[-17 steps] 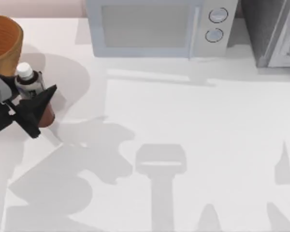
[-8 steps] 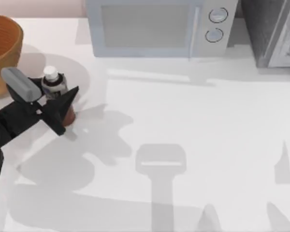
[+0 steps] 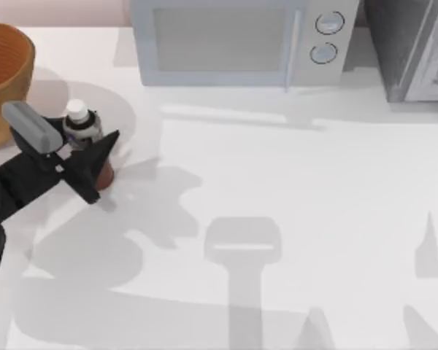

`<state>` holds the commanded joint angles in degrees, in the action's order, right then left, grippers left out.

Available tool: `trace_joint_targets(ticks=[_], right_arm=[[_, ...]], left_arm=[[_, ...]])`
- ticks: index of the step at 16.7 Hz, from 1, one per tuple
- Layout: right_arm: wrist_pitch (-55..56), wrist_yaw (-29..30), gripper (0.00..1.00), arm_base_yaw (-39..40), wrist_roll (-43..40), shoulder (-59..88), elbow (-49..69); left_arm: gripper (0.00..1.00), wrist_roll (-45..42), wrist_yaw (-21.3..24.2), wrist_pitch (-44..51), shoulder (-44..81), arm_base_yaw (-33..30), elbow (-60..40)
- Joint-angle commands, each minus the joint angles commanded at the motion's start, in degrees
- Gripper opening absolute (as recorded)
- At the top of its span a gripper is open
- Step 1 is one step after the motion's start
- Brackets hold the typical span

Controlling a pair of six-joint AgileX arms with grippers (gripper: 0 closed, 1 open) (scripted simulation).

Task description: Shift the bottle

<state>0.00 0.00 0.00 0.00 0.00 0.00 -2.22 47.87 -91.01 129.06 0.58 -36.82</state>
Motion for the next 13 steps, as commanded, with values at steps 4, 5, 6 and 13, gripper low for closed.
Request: trace_joint_targets(ticks=[4, 5, 6, 13], right_arm=[[0.0, 0.0, 1.0, 0.0, 0.0, 0.0, 0.0], [0.0, 0.0, 1.0, 0.0, 0.0, 0.0, 0.0], [0.0, 0.0, 1.0, 0.0, 0.0, 0.0, 0.0], [0.0, 0.0, 1.0, 0.0, 0.0, 0.0, 0.0]], left_arm=[[0.75, 0.0, 0.0, 0.0, 0.0, 0.0, 0.0], [0.83, 0.0, 0.0, 0.0, 0.0, 0.0, 0.0], [0.9, 0.0, 0.0, 0.0, 0.0, 0.0, 0.0], [1.0, 0.0, 0.0, 0.0, 0.0, 0.0, 0.0]])
